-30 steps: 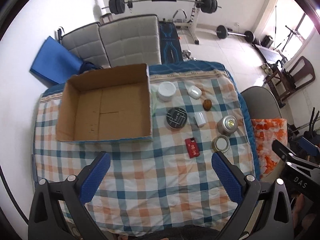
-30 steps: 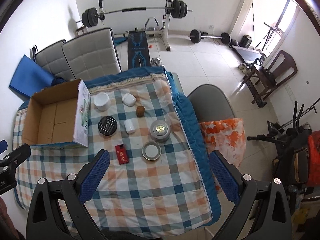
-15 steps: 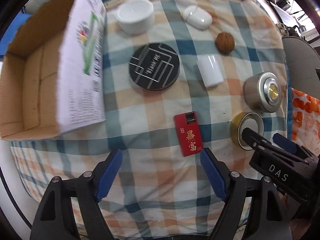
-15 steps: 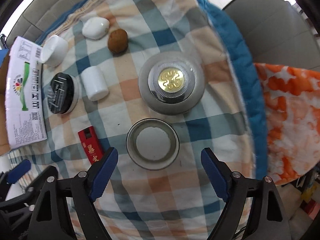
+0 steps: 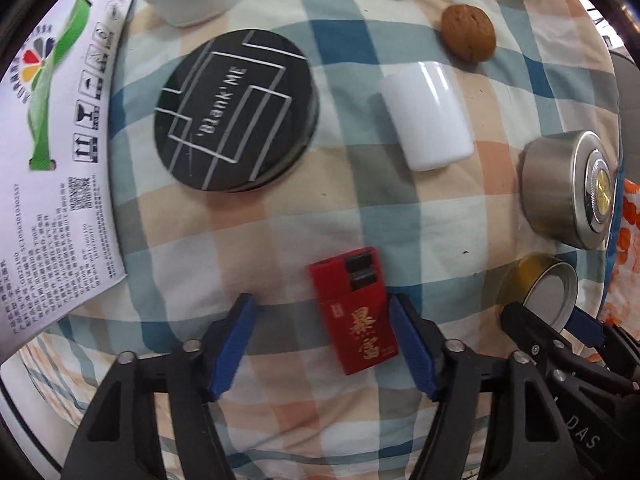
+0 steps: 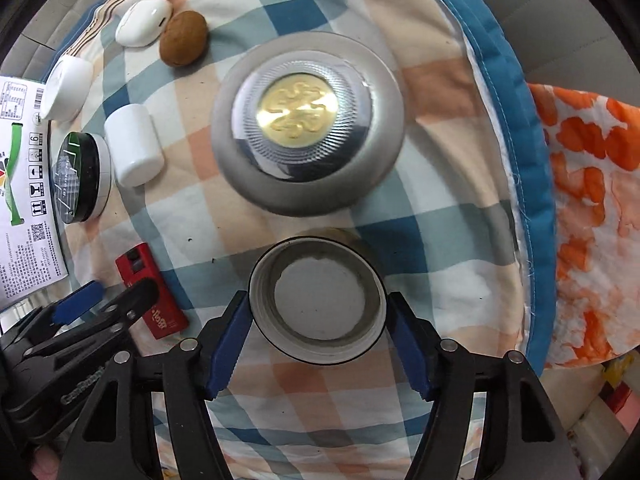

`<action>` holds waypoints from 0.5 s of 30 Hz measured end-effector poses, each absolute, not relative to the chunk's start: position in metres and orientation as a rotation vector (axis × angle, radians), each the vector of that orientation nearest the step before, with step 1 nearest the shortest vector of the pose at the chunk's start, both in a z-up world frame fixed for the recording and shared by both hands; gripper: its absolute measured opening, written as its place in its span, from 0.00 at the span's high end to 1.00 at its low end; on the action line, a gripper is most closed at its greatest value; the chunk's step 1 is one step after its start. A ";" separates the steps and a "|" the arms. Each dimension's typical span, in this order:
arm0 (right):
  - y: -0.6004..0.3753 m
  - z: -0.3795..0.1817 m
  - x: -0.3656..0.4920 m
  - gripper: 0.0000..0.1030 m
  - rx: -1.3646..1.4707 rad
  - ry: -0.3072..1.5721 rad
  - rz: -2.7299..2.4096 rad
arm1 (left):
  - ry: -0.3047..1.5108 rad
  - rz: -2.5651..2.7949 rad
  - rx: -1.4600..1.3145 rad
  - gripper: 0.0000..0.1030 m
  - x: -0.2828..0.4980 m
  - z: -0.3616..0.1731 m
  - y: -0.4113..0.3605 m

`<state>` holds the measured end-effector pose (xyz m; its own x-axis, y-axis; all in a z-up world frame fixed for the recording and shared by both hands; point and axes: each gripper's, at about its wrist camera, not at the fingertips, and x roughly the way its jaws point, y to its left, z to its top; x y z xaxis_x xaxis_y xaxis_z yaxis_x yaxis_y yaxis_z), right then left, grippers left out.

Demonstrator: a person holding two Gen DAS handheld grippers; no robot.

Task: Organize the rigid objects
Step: 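Grasp the red packet with the left tool while the right tool grasps the round tin lid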

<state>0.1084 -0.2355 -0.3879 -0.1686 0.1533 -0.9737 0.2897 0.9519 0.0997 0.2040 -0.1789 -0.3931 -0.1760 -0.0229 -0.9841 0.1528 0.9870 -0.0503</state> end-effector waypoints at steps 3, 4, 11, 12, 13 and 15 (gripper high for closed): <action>-0.242 -0.388 0.106 0.32 0.355 1.749 -0.129 | 1.732 -0.200 0.087 0.67 0.197 -0.387 -0.184; -0.243 -0.385 0.109 0.32 0.363 1.758 -0.130 | 1.722 -0.201 0.118 0.67 0.194 -0.386 -0.186; -0.244 -0.398 0.102 0.32 0.357 1.786 -0.146 | 1.720 -0.165 0.163 0.39 0.188 -0.381 -0.180; -0.245 -0.400 0.099 0.32 0.359 1.788 -0.147 | 1.726 -0.168 0.166 0.38 0.188 -0.384 -0.178; -0.246 -0.401 0.097 0.32 0.359 1.789 -0.148 | 1.737 -0.170 0.159 0.38 0.185 -0.387 -0.176; -0.242 -0.400 0.098 0.33 0.353 1.787 -0.153 | 1.720 -0.163 0.148 0.39 0.182 -0.391 -0.168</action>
<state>0.0981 -0.2425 -0.4003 -0.2074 0.1558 -0.9658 0.3174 0.9446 0.0842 0.1817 -0.1679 -0.3911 -0.1545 0.0056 -0.9880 0.1911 0.9813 -0.0243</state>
